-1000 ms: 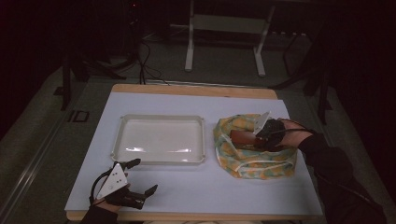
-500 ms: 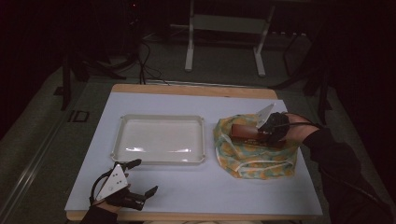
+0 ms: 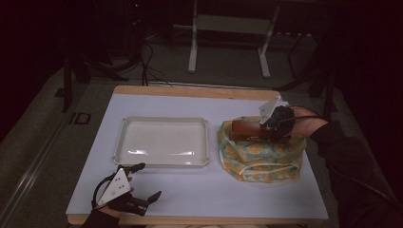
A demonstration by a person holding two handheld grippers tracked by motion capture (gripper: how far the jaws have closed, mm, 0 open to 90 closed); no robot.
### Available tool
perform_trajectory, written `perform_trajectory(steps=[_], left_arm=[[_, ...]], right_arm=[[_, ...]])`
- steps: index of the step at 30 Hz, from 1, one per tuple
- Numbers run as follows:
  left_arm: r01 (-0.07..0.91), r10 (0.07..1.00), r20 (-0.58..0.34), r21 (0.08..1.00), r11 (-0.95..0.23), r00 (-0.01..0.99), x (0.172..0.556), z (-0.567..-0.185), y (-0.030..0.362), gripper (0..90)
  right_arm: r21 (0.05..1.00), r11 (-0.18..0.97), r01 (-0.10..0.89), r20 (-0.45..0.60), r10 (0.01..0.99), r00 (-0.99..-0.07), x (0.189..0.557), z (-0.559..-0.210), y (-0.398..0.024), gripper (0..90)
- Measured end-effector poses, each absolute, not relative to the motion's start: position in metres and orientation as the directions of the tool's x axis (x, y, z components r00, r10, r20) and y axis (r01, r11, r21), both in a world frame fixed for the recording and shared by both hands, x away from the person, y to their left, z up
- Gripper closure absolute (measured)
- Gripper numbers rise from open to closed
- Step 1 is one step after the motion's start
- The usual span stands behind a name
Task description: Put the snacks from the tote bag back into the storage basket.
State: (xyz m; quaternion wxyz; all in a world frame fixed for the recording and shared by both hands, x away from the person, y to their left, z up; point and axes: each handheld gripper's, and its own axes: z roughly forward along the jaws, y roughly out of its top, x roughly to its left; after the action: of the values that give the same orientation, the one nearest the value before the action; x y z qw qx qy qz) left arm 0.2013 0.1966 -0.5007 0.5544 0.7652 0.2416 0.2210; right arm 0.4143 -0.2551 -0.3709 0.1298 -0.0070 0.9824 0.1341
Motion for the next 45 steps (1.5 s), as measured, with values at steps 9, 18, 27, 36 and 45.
perform_trajectory(steps=[9,18,27,36,45], left_arm=[[0.123,0.610,0.070,0.955,-0.269,0.789,0.201,-0.501,0.196,0.0],[0.125,0.606,0.068,0.954,-0.272,0.793,0.201,-0.501,0.195,0.0],[0.122,0.602,0.072,0.954,-0.275,0.795,0.201,-0.501,0.195,0.0],[0.119,0.597,0.071,0.955,-0.272,0.799,0.200,-0.501,0.195,0.0],[0.115,0.591,0.074,0.954,-0.275,0.803,0.200,-0.501,0.195,0.0]], right_arm=[[0.248,0.962,-0.116,-0.264,-0.048,-0.963,0.408,-0.359,-0.229,42.9],[0.225,0.965,-0.134,-0.252,-0.075,-0.965,0.406,-0.356,-0.195,42.9],[0.223,0.958,-0.180,-0.256,-0.120,-0.959,0.404,-0.349,-0.160,43.0],[0.222,0.953,-0.204,-0.257,-0.144,-0.956,0.402,-0.342,-0.123,43.0],[0.238,0.945,-0.224,-0.258,-0.161,-0.953,0.402,-0.341,-0.095,43.0]])
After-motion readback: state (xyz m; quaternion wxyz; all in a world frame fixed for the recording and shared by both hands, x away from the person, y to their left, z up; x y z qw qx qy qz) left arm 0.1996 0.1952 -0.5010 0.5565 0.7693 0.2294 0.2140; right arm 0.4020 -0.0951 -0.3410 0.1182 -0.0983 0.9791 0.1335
